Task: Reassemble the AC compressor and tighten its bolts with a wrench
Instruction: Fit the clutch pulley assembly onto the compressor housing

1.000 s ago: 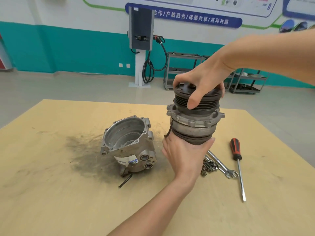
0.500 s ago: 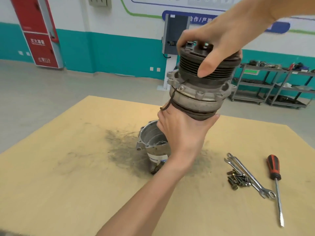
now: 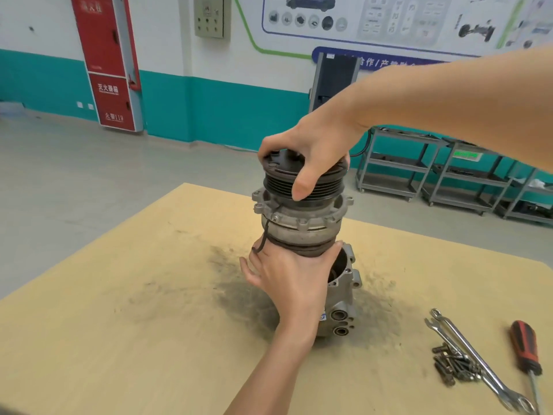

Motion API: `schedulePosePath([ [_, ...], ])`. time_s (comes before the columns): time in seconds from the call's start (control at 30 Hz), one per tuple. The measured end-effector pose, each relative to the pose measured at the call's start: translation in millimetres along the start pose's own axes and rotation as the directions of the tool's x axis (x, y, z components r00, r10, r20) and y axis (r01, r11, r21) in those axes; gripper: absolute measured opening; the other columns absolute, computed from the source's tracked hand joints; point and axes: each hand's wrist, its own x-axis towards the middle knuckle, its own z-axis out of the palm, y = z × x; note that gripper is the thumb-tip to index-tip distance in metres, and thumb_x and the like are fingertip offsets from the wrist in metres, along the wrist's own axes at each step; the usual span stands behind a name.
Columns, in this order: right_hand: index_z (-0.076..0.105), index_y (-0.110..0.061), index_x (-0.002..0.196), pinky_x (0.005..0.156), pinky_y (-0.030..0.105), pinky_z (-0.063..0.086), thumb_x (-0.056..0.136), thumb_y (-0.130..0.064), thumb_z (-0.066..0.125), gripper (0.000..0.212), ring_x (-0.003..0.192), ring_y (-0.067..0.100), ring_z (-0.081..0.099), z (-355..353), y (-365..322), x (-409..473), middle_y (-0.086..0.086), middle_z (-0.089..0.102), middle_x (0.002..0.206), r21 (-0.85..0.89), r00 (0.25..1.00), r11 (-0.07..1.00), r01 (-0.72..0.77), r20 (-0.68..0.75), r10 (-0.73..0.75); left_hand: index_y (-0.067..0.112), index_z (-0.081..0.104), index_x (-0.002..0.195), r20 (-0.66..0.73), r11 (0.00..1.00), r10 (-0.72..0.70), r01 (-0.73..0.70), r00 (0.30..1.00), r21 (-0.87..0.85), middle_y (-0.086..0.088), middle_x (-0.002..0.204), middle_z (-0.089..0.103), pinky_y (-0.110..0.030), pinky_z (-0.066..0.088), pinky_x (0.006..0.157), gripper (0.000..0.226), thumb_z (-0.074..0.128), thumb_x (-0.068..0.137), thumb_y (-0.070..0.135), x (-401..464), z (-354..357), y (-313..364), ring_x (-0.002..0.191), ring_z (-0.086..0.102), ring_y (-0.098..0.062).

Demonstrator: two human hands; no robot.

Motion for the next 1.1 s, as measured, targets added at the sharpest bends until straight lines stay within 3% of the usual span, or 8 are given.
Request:
schedulePosePath([
  [0.2, 0.046, -0.046, 0.133, 0.092, 0.053, 0.052, 0.067, -0.051, 0.08, 0.075, 0.114, 0.031, 0.057, 9, 7, 19, 0.001, 0.054, 0.126, 0.014, 0.997, 1.0, 0.026, 0.07, -0.027, 0.013, 0.052, 0.127, 0.114, 0.997, -0.068, 0.063, 0.991, 0.046, -0.001, 0.129, 0.059, -0.051, 0.005, 0.119, 0.096, 0.082, 0.051, 0.065, -1, 3, -10, 0.135, 0.042, -0.022],
  [0.3, 0.039, -0.047, 0.128, 0.077, 0.051, 0.059, 0.075, -0.051, 0.074, 0.064, 0.107, 0.03, 0.057, 9, 8, 22, 0.001, 0.05, 0.121, 0.025, 0.975, 0.998, 0.056, 0.213, -0.06, 0.016, 0.05, 0.132, 0.163, 0.998, -0.058, 0.053, 0.985, 0.036, 0.001, 0.134, 0.057, -0.053, 0.002, 0.118, 0.097, 0.082, 0.054, 0.064, -7, 5, -13, 0.142, 0.033, -0.022],
  [0.4, 0.034, -0.047, 0.124, 0.059, 0.039, 0.06, 0.08, -0.048, 0.071, 0.058, 0.102, 0.026, 0.055, 11, 13, 26, 0.0, 0.046, 0.118, 0.053, 0.948, 0.998, 0.044, 0.313, -0.058, 0.017, 0.046, 0.138, 0.222, 0.998, -0.064, 0.056, 0.973, 0.039, 0.003, 0.144, 0.051, -0.055, -0.003, 0.118, 0.099, 0.08, 0.058, 0.064, -13, 8, -13, 0.152, 0.007, -0.021],
  [0.63, 0.036, -0.048, 0.123, 0.056, 0.036, 0.058, 0.079, -0.046, 0.072, 0.057, 0.097, 0.023, 0.056, 25, 27, 31, -0.005, 0.048, 0.112, 0.105, 0.945, 0.994, 0.029, 0.321, -0.062, 0.028, 0.033, 0.149, 0.34, 0.993, -0.015, -0.026, 0.94, 0.114, 0.006, 0.157, 0.033, -0.056, -0.009, 0.116, 0.103, 0.067, 0.064, 0.075, -13, 4, -18, 0.152, -0.01, -0.024],
  [0.8, 0.035, -0.047, 0.122, 0.066, 0.047, 0.061, 0.081, -0.046, 0.071, 0.055, 0.104, 0.029, 0.056, 32, 34, 32, 0.0, 0.048, 0.117, 0.115, 0.938, 0.992, 0.042, 0.338, -0.079, 0.023, 0.006, 0.157, 0.519, 0.977, -0.02, -0.093, 0.855, 0.192, -0.011, 0.164, -0.014, -0.051, -0.019, 0.114, 0.127, 0.05, 0.059, 0.089, 5, -13, -31, 0.147, -0.028, -0.022],
  [0.93, 0.035, -0.047, 0.122, 0.062, 0.041, 0.061, 0.08, -0.045, 0.072, 0.055, 0.105, 0.028, 0.056, 35, 42, 28, 0.0, 0.047, 0.119, 0.135, 0.935, 0.99, 0.037, 0.344, -0.082, 0.019, -0.023, 0.152, 0.619, 0.97, -0.04, -0.117, 0.785, 0.211, -0.003, 0.156, -0.035, -0.046, -0.015, 0.114, 0.155, 0.041, 0.036, 0.1, 20, -32, -60, 0.144, -0.031, -0.018],
  [1.03, 0.034, -0.046, 0.123, 0.064, 0.045, 0.061, 0.08, -0.045, 0.073, 0.058, 0.102, 0.025, 0.056, 42, 48, 23, -0.005, 0.048, 0.113, 0.137, 0.931, 0.99, 0.041, 0.355, -0.088, 0.025, -0.029, 0.149, 0.789, 0.991, -0.109, 0.007, 0.604, 0.132, -0.001, 0.16, -0.029, -0.048, 0.0, 0.123, 0.159, 0.067, 0.037, 0.083, 24, -34, -80, 0.148, -0.02, -0.017],
  [1.1, 0.033, -0.046, 0.125, 0.067, 0.046, 0.061, 0.077, -0.047, 0.076, 0.064, 0.1, 0.023, 0.056, 49, 51, 18, -0.007, 0.048, 0.111, 0.129, 0.927, 0.99, 0.049, 0.362, -0.094, 0.025, -0.026, 0.151, 0.84, 0.996, -0.086, 0.052, 0.536, 0.069, 0.001, 0.164, -0.017, -0.041, 0.008, 0.124, 0.158, 0.08, 0.041, 0.07, 26, -26, -90, 0.151, -0.006, -0.016],
])
